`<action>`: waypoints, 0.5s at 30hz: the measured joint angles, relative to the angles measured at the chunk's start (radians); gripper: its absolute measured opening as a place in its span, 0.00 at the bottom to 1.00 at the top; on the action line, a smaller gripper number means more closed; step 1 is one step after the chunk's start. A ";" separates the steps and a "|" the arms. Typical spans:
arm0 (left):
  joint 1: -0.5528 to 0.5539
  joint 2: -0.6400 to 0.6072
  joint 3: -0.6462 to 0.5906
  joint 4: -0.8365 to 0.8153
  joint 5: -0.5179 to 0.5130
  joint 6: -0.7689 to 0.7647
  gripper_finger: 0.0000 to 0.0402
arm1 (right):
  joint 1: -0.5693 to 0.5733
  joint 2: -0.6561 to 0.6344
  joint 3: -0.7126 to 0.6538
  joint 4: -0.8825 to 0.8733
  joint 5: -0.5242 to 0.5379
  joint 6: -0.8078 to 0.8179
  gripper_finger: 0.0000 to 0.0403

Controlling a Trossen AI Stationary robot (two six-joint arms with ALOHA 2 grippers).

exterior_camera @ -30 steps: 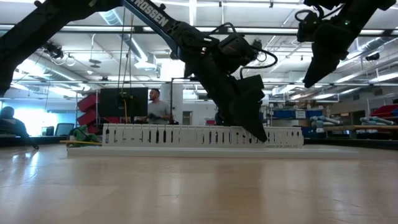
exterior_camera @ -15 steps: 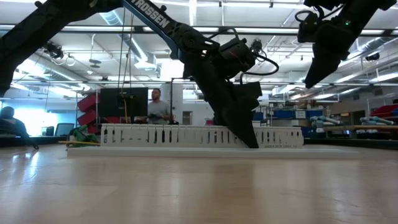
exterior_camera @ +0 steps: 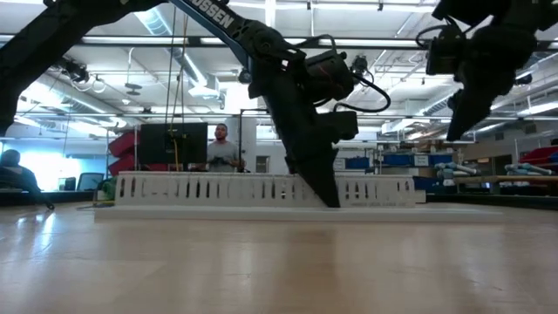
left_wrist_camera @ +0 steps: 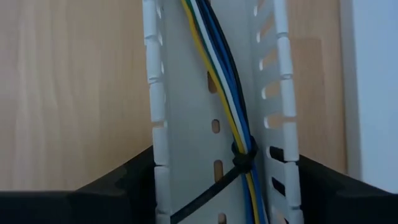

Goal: Ziptie cables
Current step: Close the white cable duct

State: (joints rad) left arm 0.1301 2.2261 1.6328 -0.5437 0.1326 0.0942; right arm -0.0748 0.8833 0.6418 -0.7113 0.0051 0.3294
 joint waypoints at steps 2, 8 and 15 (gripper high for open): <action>-0.008 -0.002 -0.007 -0.017 -0.003 0.007 0.61 | 0.032 0.000 -0.041 0.070 -0.008 0.026 0.67; -0.014 -0.049 -0.065 -0.015 -0.003 -0.016 0.61 | 0.119 0.007 -0.133 0.293 -0.009 0.079 0.67; -0.016 -0.184 -0.278 0.113 -0.016 -0.108 0.61 | 0.176 0.125 -0.197 0.455 -0.001 0.089 0.67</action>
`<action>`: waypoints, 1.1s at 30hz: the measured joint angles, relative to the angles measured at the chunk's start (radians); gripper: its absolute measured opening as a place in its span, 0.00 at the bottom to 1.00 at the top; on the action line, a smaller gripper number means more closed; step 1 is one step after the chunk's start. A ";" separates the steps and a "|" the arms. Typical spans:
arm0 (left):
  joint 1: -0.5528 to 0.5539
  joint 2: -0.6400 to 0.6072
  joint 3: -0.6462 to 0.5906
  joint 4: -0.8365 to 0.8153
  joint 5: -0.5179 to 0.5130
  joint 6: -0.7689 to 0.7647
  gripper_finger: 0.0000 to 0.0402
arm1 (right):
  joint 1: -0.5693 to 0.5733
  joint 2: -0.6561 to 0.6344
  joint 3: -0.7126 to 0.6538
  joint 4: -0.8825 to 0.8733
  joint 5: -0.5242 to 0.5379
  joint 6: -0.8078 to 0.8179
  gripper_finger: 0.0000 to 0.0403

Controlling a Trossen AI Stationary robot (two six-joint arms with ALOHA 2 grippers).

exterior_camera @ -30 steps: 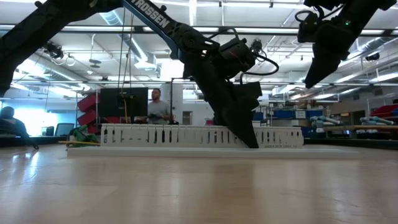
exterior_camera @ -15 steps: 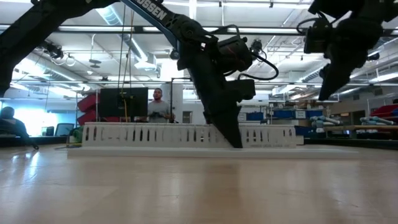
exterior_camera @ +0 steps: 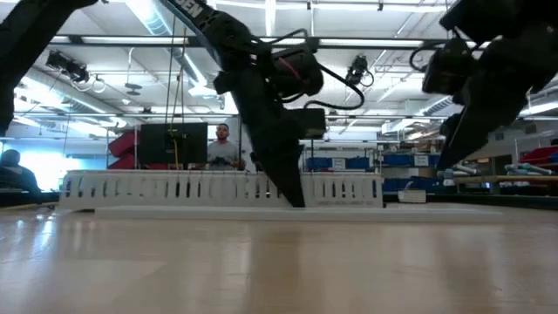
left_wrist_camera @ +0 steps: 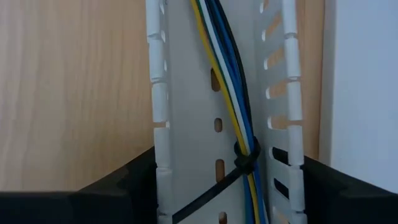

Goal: Ziptie cables
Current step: Close the white cable duct

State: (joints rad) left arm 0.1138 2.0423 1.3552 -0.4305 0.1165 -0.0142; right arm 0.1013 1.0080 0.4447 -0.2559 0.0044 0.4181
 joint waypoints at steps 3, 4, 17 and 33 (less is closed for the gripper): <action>-0.010 -0.047 -0.088 0.083 -0.028 -0.042 0.61 | 0.003 0.076 -0.002 0.060 0.025 -0.015 0.67; -0.015 -0.057 -0.110 0.105 -0.041 -0.047 0.61 | 0.003 0.099 -0.002 0.076 0.027 -0.018 0.67; -0.047 -0.158 -0.308 0.215 -0.085 -0.036 0.61 | 0.009 0.440 0.063 0.378 -0.027 -0.019 0.68; -0.049 -0.168 -0.333 0.276 -0.081 -0.019 0.61 | 0.044 0.564 0.186 0.334 0.023 0.021 0.80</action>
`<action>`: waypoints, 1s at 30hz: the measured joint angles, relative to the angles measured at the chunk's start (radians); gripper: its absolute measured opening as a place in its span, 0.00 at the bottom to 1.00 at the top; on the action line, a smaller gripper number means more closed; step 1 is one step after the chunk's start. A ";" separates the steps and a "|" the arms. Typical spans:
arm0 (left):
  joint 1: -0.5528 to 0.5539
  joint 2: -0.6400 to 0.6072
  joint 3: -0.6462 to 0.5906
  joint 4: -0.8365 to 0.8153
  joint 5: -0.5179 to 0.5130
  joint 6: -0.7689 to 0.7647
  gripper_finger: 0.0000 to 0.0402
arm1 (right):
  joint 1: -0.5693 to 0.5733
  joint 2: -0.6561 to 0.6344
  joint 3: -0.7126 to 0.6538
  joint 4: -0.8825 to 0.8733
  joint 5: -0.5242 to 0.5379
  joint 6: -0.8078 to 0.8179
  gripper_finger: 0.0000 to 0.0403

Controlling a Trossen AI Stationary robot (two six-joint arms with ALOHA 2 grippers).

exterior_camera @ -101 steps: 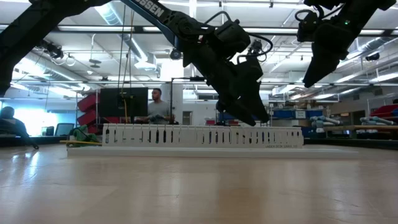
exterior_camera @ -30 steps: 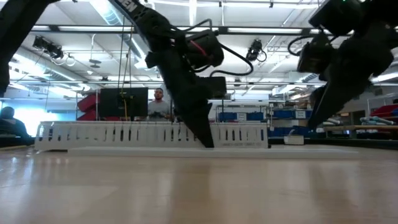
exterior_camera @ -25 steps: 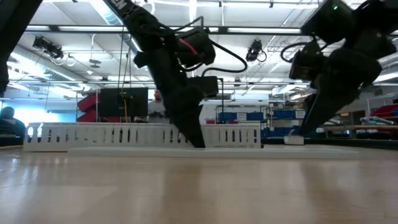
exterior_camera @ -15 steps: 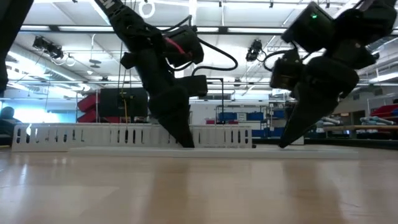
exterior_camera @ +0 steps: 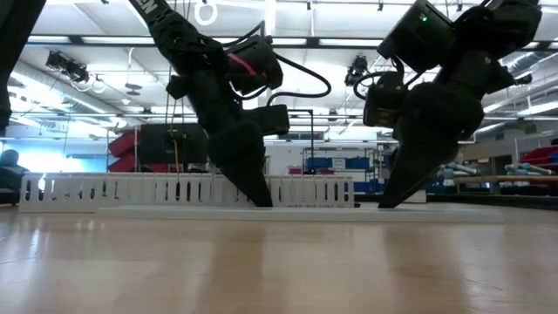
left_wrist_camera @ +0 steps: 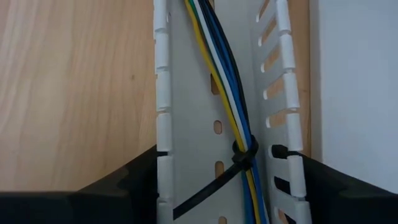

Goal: Ziptie cables
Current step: Close the white cable duct

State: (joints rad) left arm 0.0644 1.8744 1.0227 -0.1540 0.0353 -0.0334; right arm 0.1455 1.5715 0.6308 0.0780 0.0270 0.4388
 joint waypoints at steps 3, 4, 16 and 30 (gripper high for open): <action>0.000 0.000 0.000 0.006 0.000 0.001 0.61 | 0.001 0.000 0.000 -0.003 0.055 -0.003 0.86; 0.000 0.000 0.000 0.008 0.001 0.003 0.61 | 0.001 0.000 0.001 -0.005 0.067 -0.002 0.88; 0.000 0.002 0.000 0.025 0.002 0.018 0.61 | 0.029 0.000 0.000 0.068 0.112 -0.074 0.97; 0.000 0.002 0.002 0.029 -0.008 0.009 0.61 | 0.107 0.052 0.000 0.080 0.156 -0.064 0.93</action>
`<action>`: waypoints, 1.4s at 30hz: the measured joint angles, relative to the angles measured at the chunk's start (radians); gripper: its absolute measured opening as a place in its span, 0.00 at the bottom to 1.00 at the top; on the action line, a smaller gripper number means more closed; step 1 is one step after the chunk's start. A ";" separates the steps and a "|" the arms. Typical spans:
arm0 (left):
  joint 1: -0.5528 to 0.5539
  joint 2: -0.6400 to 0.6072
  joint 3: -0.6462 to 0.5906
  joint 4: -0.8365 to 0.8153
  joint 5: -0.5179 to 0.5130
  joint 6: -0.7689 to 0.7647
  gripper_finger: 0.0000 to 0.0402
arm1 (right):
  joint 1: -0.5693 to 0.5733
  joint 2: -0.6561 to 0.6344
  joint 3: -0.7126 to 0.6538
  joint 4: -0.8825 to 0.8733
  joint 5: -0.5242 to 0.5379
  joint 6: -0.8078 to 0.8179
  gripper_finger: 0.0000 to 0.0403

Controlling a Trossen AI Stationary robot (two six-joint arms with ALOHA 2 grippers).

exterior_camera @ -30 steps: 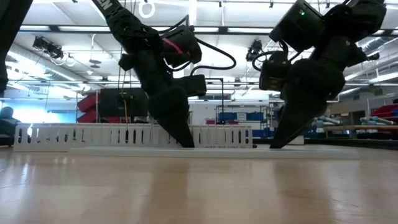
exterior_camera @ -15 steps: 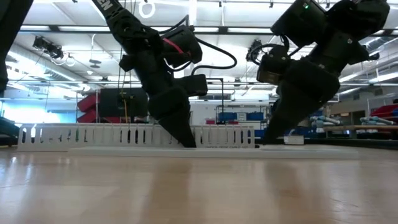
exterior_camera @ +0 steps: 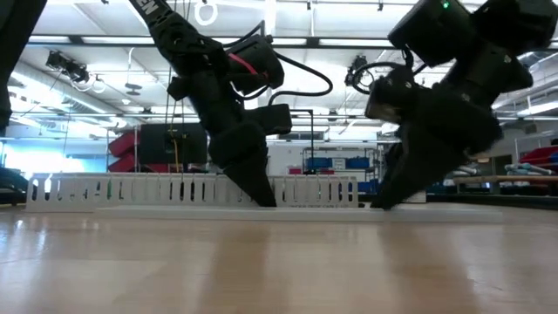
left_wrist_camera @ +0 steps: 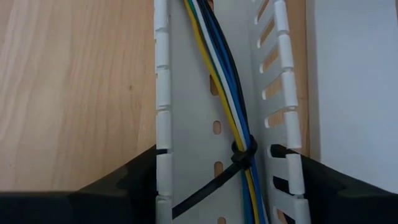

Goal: Ziptie cables
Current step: Close the white cable duct

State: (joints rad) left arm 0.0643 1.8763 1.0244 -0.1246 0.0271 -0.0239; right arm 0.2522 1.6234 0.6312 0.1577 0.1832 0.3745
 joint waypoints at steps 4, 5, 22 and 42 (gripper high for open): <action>0.000 0.000 0.000 0.001 0.001 -0.007 0.61 | 0.016 0.053 0.001 0.010 0.031 -0.066 0.93; 0.000 0.000 0.000 0.001 0.001 -0.009 0.61 | 0.019 0.064 0.001 0.010 0.031 -0.072 0.93; 0.000 0.000 0.001 -0.001 0.003 -0.012 0.61 | 0.062 0.059 0.001 0.014 0.038 -0.002 0.82; 0.000 -0.001 0.002 -0.008 0.004 -0.013 0.61 | 0.078 0.057 0.001 -0.007 0.072 0.024 0.57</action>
State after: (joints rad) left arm 0.0643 1.8755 1.0264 -0.1322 0.0307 -0.0364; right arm 0.3302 1.6806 0.6319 0.1509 0.2550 0.3988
